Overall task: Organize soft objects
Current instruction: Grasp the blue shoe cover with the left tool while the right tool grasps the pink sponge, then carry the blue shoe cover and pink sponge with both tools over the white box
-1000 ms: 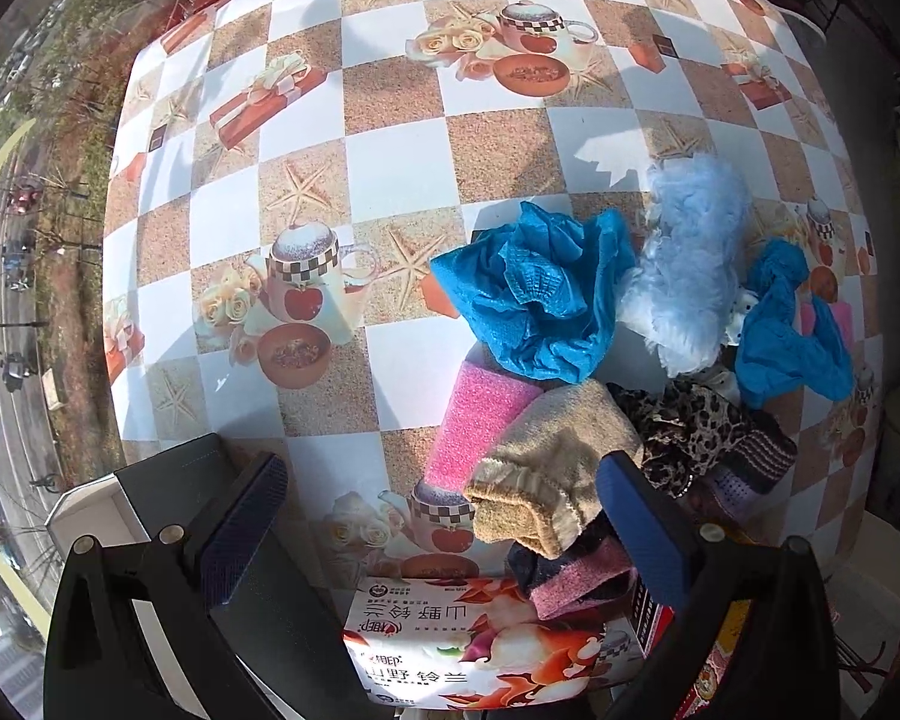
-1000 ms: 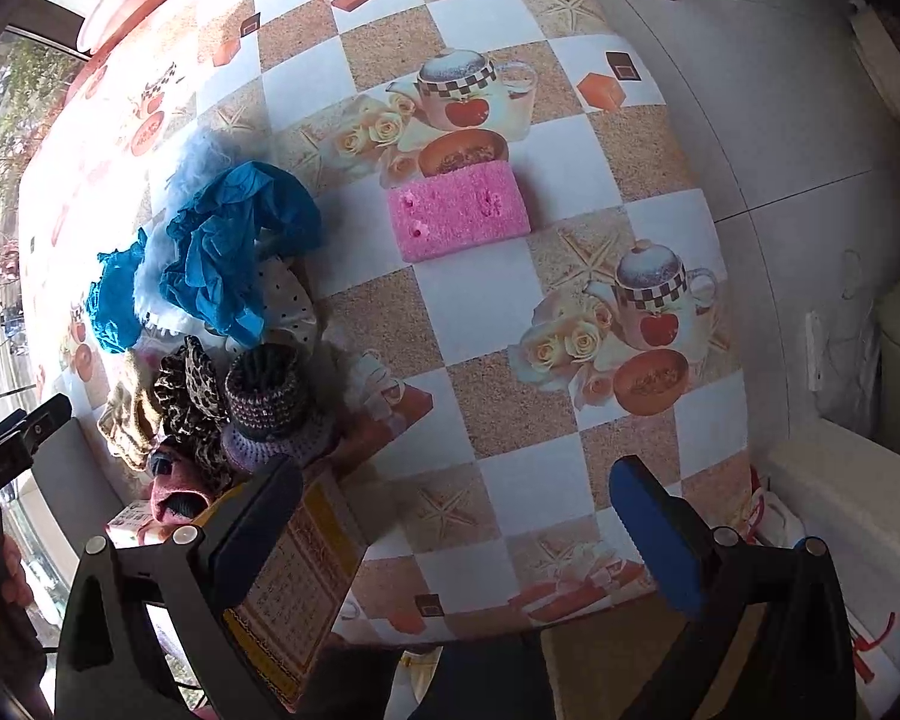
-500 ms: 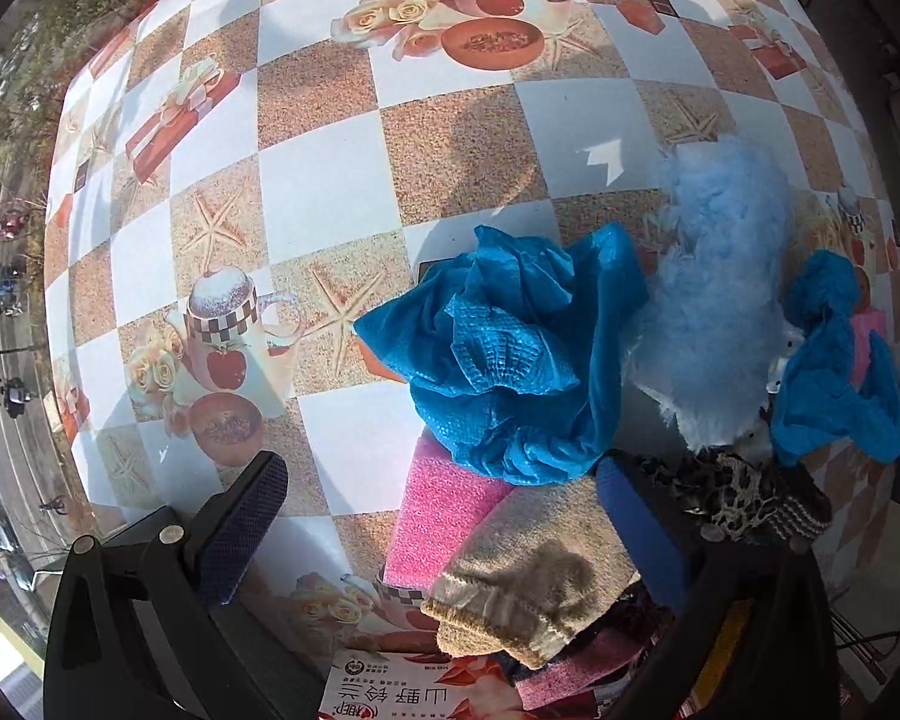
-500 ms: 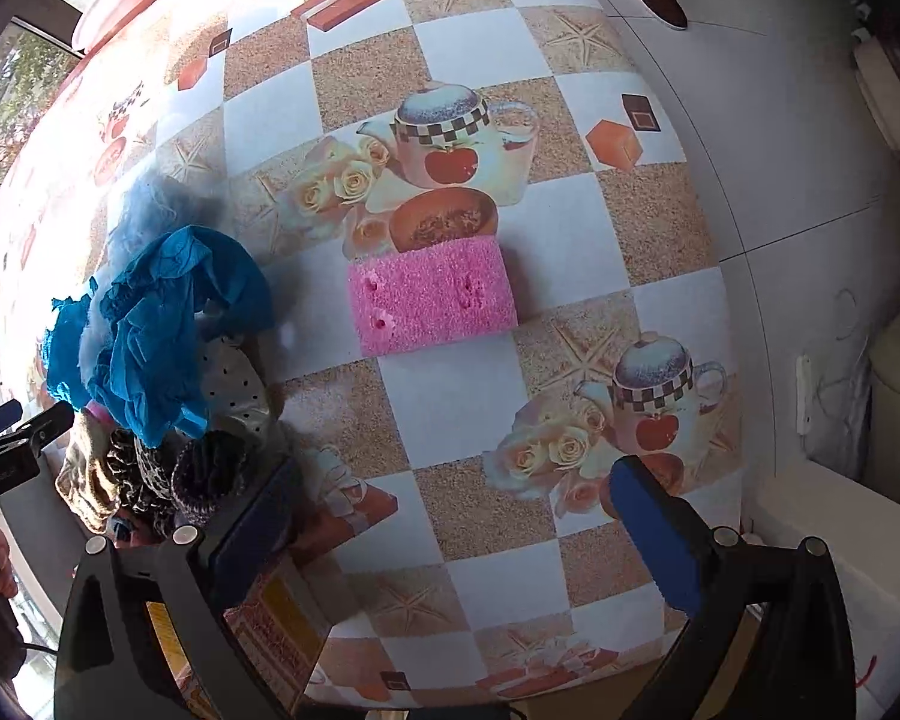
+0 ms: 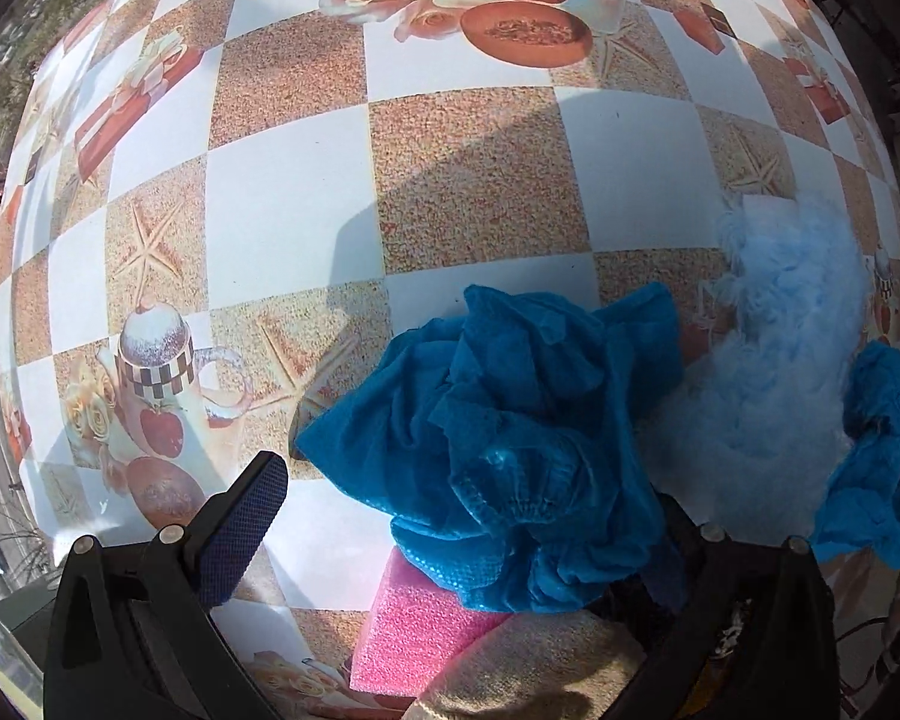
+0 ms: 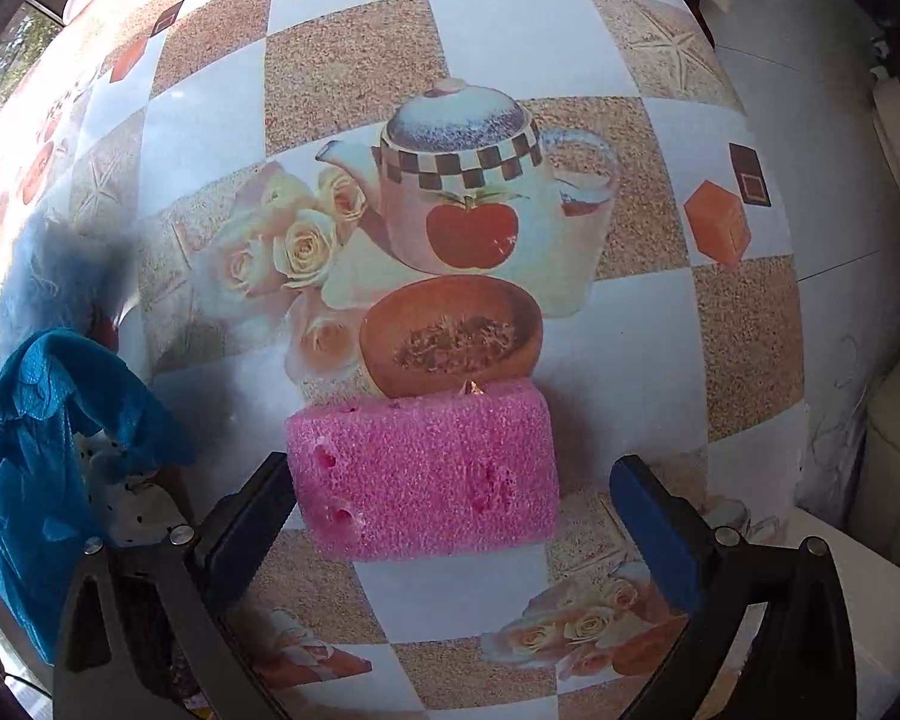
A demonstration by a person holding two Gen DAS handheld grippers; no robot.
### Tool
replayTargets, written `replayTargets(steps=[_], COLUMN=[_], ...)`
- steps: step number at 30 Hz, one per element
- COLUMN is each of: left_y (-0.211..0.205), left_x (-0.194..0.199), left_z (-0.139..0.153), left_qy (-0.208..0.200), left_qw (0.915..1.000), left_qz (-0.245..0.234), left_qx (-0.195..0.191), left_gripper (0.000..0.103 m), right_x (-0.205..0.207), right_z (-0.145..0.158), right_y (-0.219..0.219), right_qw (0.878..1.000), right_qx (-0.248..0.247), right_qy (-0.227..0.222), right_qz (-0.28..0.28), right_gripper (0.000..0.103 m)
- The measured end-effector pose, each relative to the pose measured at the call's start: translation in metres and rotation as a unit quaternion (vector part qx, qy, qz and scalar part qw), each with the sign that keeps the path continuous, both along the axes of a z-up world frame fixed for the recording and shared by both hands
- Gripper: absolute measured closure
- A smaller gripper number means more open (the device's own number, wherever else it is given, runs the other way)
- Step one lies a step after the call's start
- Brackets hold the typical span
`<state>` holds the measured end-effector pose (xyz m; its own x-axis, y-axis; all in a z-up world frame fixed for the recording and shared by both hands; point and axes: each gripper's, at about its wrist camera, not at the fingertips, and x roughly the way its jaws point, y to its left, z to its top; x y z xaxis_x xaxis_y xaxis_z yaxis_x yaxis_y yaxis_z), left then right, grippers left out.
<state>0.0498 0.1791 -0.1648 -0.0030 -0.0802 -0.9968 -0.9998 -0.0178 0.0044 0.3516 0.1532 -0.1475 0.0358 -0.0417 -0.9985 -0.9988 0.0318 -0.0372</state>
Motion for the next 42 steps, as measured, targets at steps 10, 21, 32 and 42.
replayTargets(steps=[10, 21, 32, 42], left_y=[0.002, 0.003, -0.022, -0.068], left_x=[0.000, 0.001, -0.007, 0.078], left_z=[-0.005, 0.017, 0.089, 0.152], left_qy=[-0.008, -0.032, 0.003, 0.006], left_qw=[0.9999, 0.9991, 0.9944, 0.9863], left_qz=[0.013, 0.003, -0.012, -0.090], left_qx=[0.002, 0.029, 0.105, 0.139], left_gripper=[0.000, 0.073, 0.075, 0.075], right_x=[0.004, -0.003, -0.011, -0.002], right_z=[-0.001, 0.011, 0.068, 0.133], right_y=[0.000, -0.009, -0.027, -0.070], right_qw=[1.000, 0.999, 0.998, 0.996], right_qx=[0.011, 0.018, 0.042, 0.057], right_qy=[0.000, 0.001, 0.030, 0.061], right_qz=[0.001, 0.038, 0.041, 0.036], right_gripper=[0.000, 0.024, 0.032, 0.032])
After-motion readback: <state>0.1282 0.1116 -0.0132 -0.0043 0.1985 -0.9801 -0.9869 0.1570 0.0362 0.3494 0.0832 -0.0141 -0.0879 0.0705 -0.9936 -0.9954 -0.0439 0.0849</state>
